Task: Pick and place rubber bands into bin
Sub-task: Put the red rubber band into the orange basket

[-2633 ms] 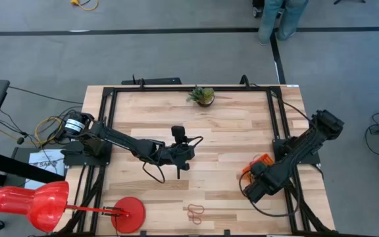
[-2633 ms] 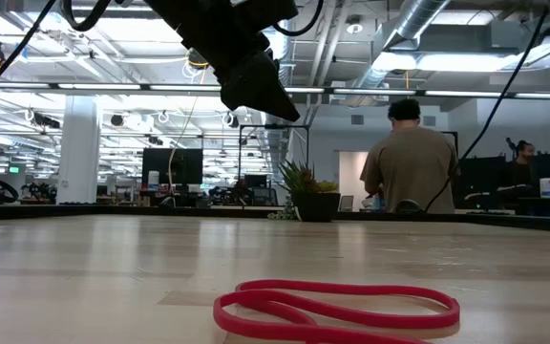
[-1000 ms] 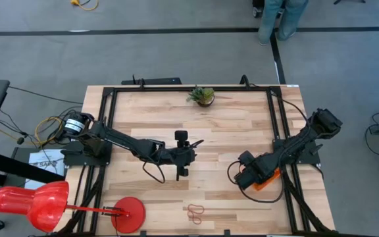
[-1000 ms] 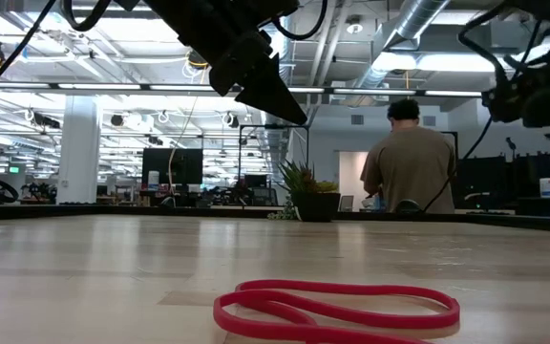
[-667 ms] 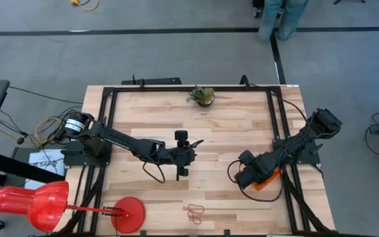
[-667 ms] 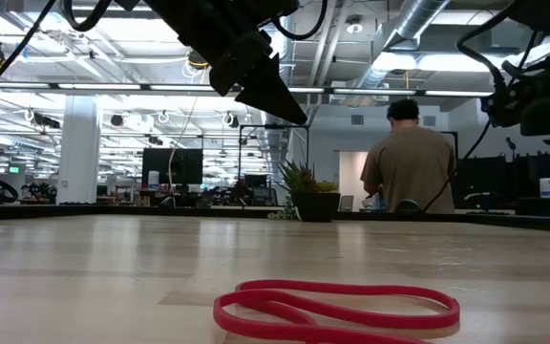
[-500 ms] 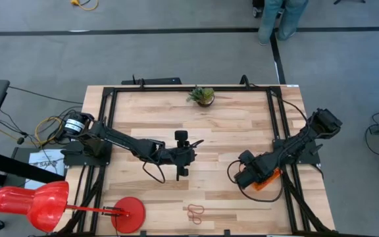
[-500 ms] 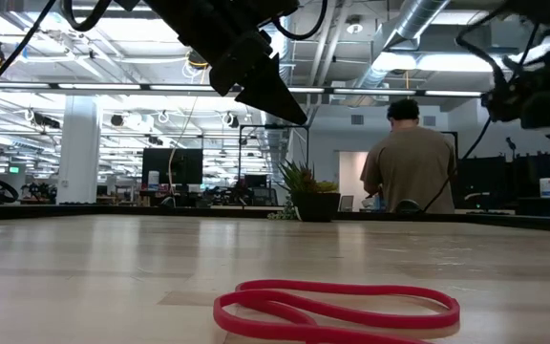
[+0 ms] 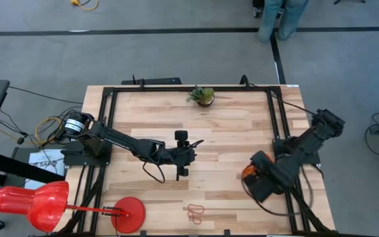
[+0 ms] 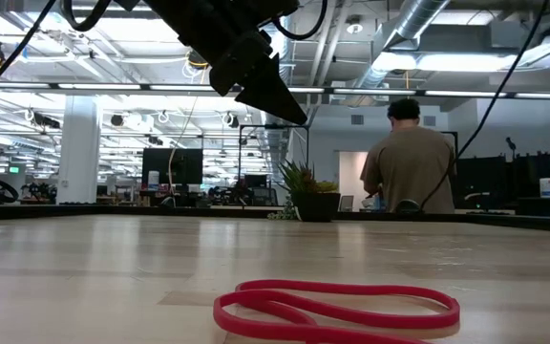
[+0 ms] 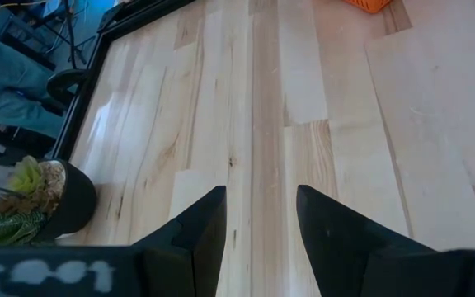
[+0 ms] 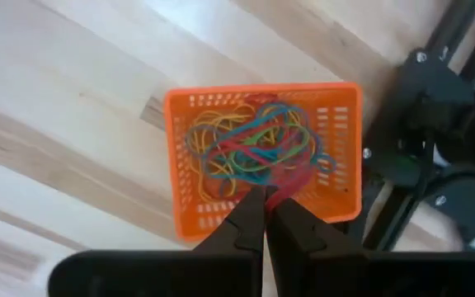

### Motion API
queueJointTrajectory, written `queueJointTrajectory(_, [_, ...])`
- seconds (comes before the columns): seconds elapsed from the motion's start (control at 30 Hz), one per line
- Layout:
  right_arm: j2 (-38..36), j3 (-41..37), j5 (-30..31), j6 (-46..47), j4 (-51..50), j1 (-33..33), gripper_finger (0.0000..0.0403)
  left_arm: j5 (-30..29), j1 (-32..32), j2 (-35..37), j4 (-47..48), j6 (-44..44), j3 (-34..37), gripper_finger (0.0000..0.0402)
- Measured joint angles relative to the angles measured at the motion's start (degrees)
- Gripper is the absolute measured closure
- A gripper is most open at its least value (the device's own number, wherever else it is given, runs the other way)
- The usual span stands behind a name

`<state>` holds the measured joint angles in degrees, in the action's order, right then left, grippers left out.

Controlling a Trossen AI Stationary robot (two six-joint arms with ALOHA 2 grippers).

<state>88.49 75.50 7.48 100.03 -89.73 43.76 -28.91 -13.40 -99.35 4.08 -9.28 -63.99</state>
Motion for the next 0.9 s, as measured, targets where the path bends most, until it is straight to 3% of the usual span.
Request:
queueJointTrajectory(0.33, [1.81, -7.43, 1.54, 12.38, 1.37, 6.77, 0.0394, -0.03, 0.00, 0.00, 0.11, 0.04, 0.00, 0.0260])
queueJointTrajectory(0.73, [1.61, -14.03, 1.66, 1.66, 14.04, 2.53, 0.0325, 0.30, 0.01, 0.02, 3.13, 5.13, -0.02, 0.0260])
queueJointTrajectory(0.9, [1.61, -14.10, 3.79, 0.93, 13.96, 1.21, 0.0321, 6.58, -0.29, 0.02, 4.88, 5.59, -0.04, 0.0260])
